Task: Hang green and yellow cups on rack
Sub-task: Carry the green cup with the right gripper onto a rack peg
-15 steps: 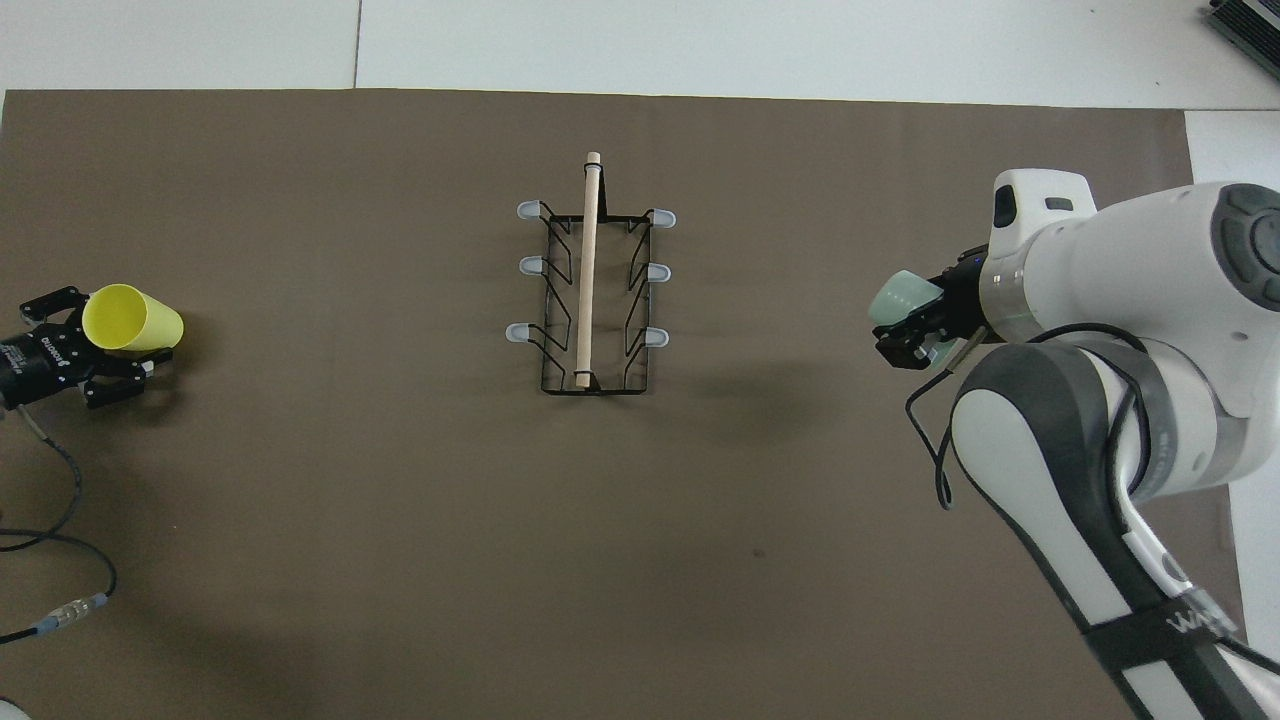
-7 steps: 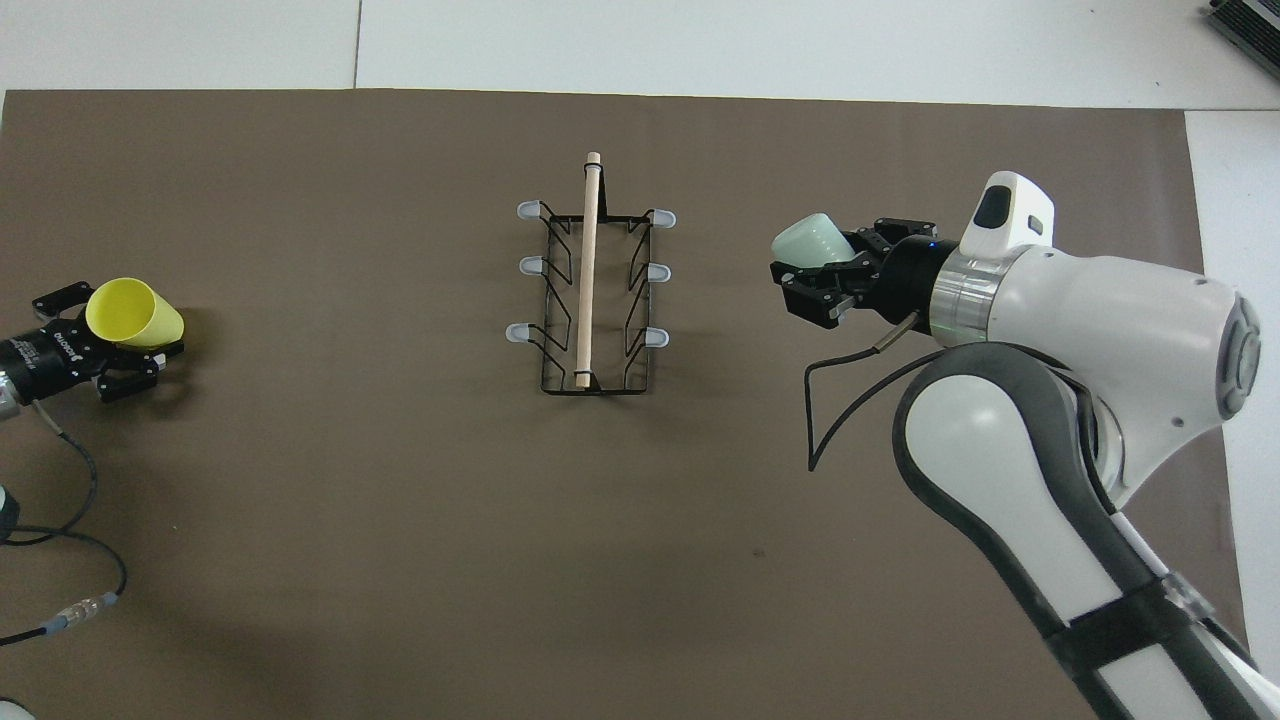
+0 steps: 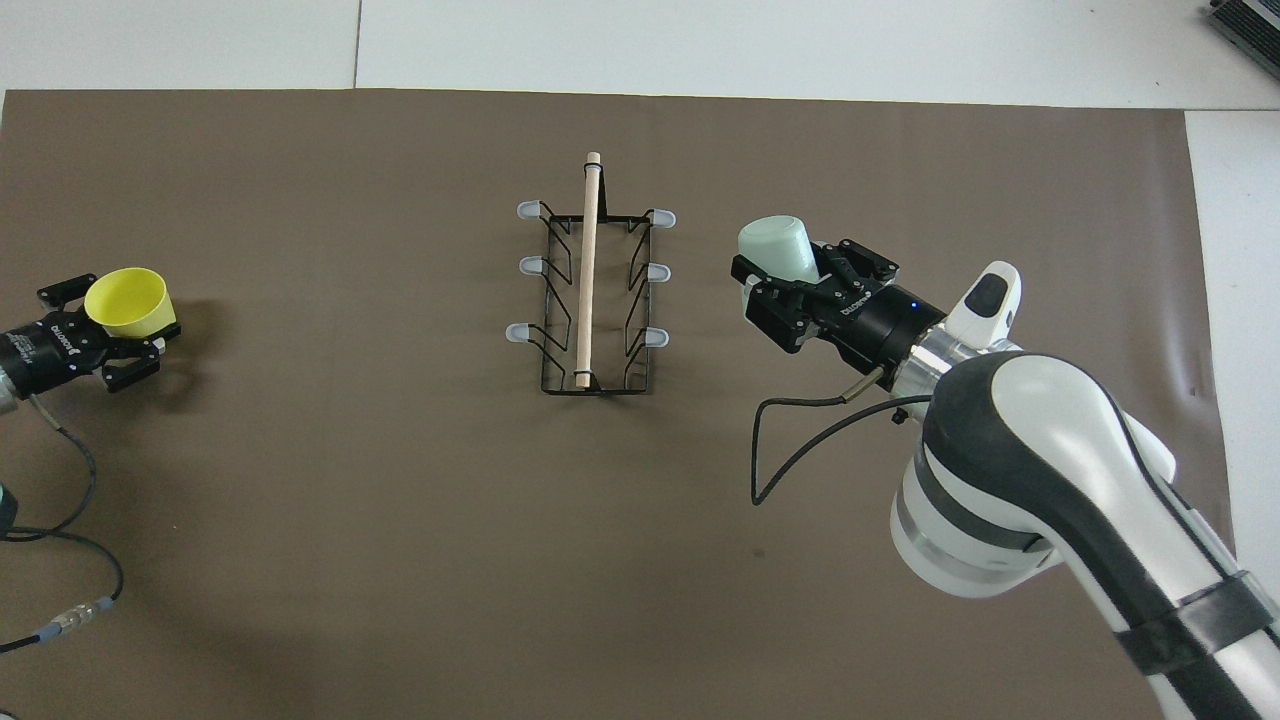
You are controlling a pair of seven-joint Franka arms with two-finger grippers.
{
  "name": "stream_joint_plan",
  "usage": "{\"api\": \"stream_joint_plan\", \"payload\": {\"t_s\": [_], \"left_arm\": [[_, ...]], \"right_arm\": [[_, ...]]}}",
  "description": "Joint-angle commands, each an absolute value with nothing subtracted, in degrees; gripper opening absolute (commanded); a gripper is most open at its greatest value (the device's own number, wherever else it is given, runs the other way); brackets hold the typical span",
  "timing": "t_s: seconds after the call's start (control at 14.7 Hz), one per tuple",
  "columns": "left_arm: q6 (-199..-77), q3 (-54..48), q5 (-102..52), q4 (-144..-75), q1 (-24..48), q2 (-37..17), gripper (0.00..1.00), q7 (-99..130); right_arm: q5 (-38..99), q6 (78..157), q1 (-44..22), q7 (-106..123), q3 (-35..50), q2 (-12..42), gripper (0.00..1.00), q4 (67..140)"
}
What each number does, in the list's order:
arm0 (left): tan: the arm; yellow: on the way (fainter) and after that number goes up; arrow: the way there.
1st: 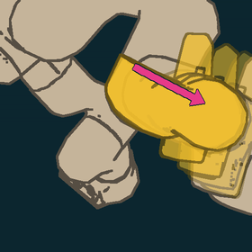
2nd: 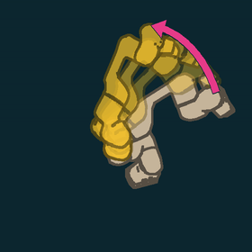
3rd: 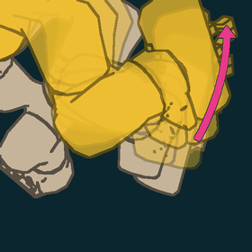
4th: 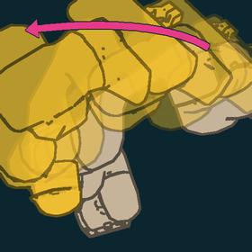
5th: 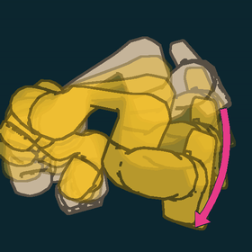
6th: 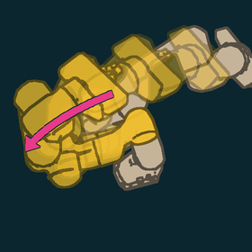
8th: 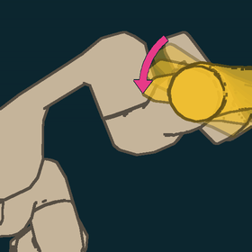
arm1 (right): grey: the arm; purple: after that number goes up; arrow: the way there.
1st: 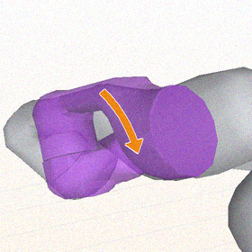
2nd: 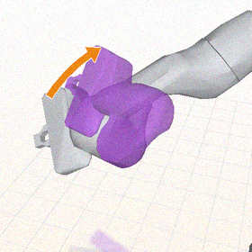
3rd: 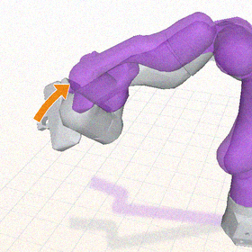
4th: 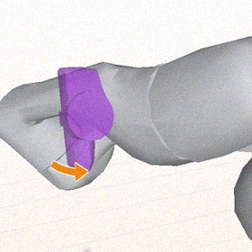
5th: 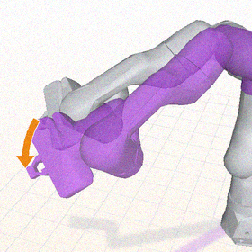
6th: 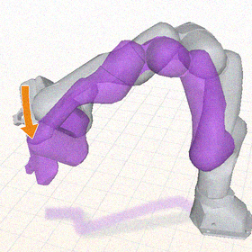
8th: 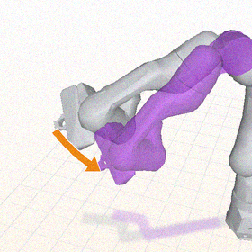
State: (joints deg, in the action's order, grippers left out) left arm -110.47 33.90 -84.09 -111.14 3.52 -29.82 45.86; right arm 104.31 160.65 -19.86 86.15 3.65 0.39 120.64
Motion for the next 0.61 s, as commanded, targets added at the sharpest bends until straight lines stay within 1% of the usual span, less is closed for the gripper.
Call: {"api": "stream_joint_plan", "payload": {"t_s": [0.0,0.14,0.34,0.54], "left_arm": [[-110.4,34.5,-84.6,-110.9,4.2,-26.6,0.0,45.8],[-110.3,34.8,-82.7,-108.4,4.1,-26.0,0.0,46.3],[-110.1,34.8,-77.0,-104.3,3.3,-26.0,0.0,46.2],[-110.1,34.9,-70.7,-101.2,3.1,-24.7,0.0,43.8]], "right_arm": [[122.6,160.8,-20.1,100.8,3.8,-1.4,0.0,122.5],[132.3,160.6,-22.7,107.7,3.8,-1.4,0.0,122.8],[143.8,158.9,-23.9,118.1,3.8,-1.4,0.0,123.7],[149.0,154.9,-24.2,124.1,3.8,-1.4,0.0,125.9]]}}
